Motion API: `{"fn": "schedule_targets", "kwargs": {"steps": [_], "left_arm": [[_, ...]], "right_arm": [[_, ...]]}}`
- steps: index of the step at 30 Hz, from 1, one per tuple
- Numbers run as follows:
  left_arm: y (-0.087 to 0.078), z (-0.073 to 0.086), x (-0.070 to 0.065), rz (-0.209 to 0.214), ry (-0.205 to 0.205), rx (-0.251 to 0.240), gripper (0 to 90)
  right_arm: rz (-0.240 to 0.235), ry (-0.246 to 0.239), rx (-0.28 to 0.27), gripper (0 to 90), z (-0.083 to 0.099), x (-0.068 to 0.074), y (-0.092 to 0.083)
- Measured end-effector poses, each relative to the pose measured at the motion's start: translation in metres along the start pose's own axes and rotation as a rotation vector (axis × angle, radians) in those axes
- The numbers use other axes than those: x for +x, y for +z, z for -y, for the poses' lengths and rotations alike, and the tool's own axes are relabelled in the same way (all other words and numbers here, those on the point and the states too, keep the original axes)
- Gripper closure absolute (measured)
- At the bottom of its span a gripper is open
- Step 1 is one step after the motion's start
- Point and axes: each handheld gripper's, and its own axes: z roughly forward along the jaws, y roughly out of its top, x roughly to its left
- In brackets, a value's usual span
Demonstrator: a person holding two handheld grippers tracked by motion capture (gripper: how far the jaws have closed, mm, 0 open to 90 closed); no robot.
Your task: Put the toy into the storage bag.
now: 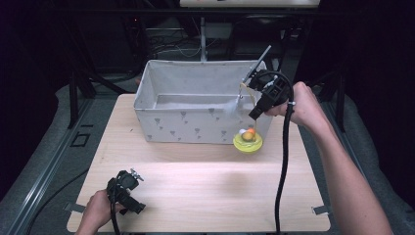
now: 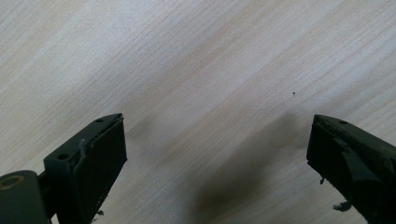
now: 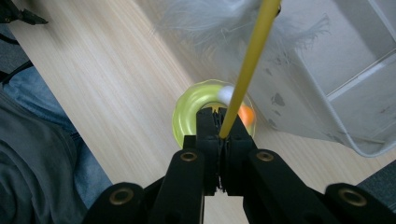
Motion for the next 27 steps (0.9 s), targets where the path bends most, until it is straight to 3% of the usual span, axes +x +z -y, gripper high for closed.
{"fn": "schedule_targets", "kwargs": {"steps": [27], "left_arm": [[0.001, 0.000, 0.000, 0.004, 0.001, 0.003, 5.0]], "right_arm": [[0.044, 0.014, -0.060, 88.4, -0.032, -0.014, -0.060]]}}
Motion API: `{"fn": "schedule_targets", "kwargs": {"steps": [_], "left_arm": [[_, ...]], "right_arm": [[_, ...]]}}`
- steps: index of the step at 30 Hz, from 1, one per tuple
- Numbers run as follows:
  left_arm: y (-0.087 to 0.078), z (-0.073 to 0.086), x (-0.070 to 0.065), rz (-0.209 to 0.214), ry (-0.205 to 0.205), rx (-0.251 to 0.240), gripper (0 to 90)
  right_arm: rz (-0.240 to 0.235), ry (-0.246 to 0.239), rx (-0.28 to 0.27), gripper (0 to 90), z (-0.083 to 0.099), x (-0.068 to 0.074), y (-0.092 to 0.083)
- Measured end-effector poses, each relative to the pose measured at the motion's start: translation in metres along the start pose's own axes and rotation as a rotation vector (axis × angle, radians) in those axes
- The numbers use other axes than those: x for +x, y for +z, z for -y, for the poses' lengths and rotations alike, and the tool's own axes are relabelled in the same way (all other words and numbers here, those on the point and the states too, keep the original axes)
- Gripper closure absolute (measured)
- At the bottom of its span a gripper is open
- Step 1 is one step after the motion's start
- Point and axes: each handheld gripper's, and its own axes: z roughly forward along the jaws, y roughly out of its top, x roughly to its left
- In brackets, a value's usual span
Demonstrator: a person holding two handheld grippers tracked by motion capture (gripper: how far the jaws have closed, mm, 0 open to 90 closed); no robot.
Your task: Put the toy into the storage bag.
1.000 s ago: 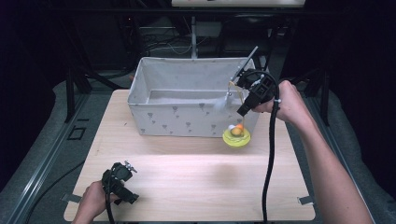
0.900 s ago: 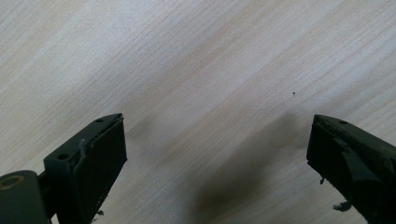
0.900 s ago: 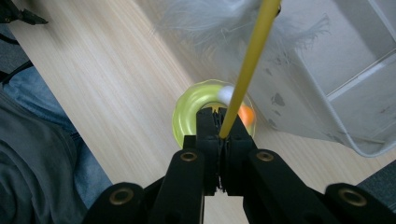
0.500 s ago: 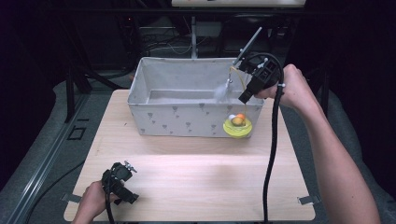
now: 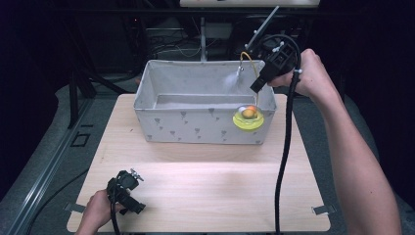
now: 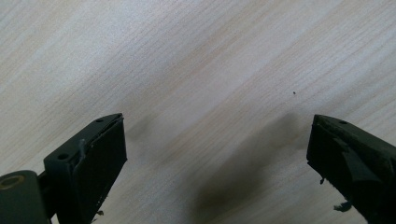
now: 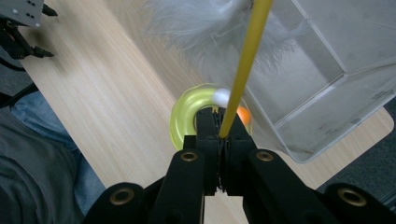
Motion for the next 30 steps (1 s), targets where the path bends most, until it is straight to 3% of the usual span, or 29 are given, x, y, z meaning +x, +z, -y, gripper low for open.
{"fn": "schedule_targets", "kwargs": {"steps": [13, 30], "left_arm": [[0.001, 0.000, 0.000, 0.005, -0.001, 0.003, 5.1], [0.001, -0.001, -0.001, 0.002, 0.006, 0.009, 5.1]], "right_arm": [[0.033, 0.018, -0.027, 88.5, -0.013, -0.009, -0.016], [0.082, 0.089, -0.070, 88.5, -0.024, -0.034, -0.028]]}}
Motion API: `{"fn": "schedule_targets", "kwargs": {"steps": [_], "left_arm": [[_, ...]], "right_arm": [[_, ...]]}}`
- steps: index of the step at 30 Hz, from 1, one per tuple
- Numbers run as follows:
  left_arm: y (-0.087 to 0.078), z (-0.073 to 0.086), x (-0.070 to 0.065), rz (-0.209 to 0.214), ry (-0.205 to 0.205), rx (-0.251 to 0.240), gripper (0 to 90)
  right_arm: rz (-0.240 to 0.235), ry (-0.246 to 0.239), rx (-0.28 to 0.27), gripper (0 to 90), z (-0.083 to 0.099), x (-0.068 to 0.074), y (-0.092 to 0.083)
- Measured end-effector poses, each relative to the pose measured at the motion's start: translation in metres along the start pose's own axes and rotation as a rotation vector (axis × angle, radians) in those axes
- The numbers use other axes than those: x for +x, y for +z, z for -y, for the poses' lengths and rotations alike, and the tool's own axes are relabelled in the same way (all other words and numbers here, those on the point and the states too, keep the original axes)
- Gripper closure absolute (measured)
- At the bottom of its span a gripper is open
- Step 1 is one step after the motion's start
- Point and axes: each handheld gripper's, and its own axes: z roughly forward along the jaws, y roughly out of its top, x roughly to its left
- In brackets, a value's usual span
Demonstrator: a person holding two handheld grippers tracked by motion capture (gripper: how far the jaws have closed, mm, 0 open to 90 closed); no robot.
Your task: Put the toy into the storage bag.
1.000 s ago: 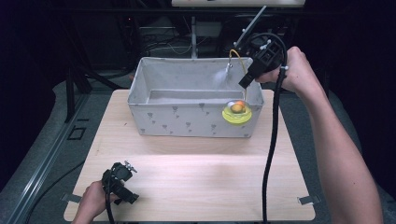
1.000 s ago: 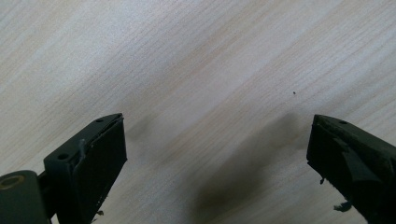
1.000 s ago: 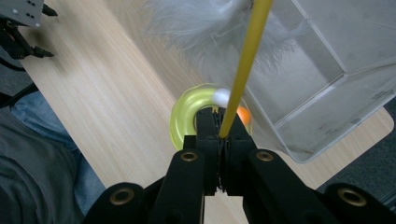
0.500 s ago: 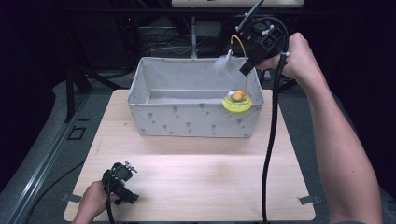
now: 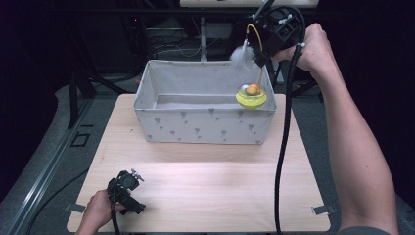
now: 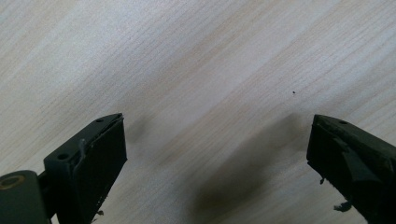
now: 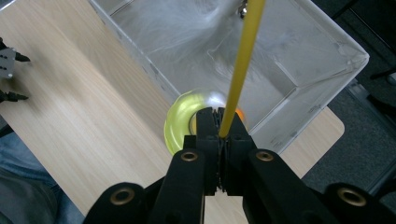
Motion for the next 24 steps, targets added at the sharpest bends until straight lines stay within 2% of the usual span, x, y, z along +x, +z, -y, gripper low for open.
{"fn": "schedule_targets", "kwargs": {"steps": [11, 24], "left_arm": [[0.000, 0.000, 0.000, -0.001, 0.005, 0.003, 5.1], [0.000, 0.000, 0.000, -0.002, 0.006, 0.003, 5.1]], "right_arm": [[0.022, 0.037, 0.000, 88.5, -0.007, -0.019, 0.005], [0.034, 0.074, -0.024, 88.5, -0.014, -0.037, 0.026]]}}
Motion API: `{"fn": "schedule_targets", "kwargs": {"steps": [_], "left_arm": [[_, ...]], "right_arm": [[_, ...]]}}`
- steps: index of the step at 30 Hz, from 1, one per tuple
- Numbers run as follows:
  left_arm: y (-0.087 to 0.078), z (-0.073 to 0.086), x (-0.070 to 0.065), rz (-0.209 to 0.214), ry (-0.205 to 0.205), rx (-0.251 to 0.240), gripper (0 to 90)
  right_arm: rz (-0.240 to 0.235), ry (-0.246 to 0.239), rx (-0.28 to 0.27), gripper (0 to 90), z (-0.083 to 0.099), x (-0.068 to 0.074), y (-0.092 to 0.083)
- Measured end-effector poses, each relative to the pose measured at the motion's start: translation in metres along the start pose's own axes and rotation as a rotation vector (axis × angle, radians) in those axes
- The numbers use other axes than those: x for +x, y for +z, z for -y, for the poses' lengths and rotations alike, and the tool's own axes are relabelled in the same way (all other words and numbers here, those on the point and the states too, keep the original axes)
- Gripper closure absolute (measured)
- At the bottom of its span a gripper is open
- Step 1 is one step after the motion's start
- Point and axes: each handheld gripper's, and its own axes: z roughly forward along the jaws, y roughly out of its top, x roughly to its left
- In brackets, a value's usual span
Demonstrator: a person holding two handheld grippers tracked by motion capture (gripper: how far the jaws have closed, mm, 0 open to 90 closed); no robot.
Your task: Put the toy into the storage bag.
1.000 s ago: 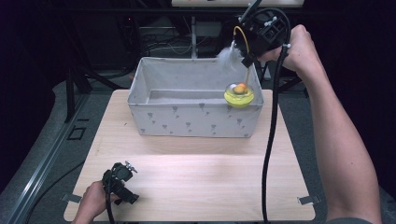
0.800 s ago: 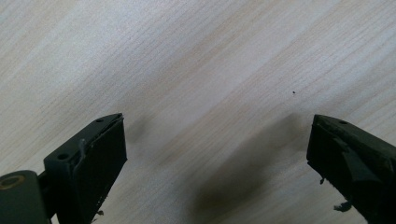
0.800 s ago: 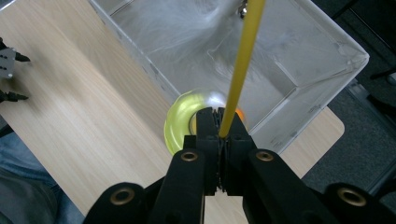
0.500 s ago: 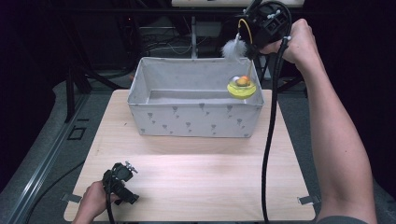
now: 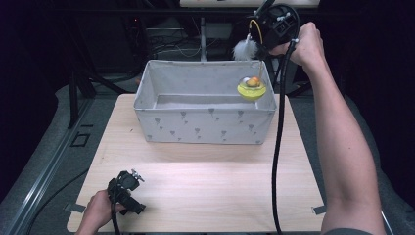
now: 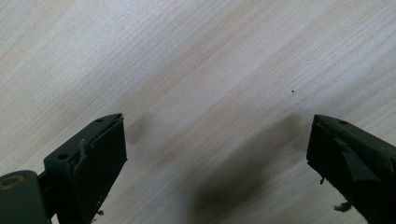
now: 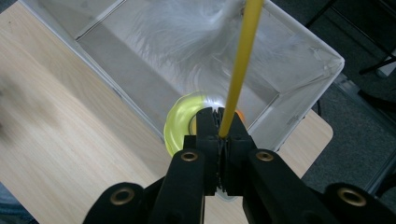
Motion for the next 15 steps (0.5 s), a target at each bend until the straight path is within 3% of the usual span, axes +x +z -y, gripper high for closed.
{"fn": "schedule_targets", "kwargs": {"steps": [15], "left_arm": [[0.000, 0.000, 0.000, 0.001, 0.001, 0.000, 5.0]], "right_arm": [[0.001, 0.007, 0.028, 88.5, -0.002, -0.009, 0.040]]}}
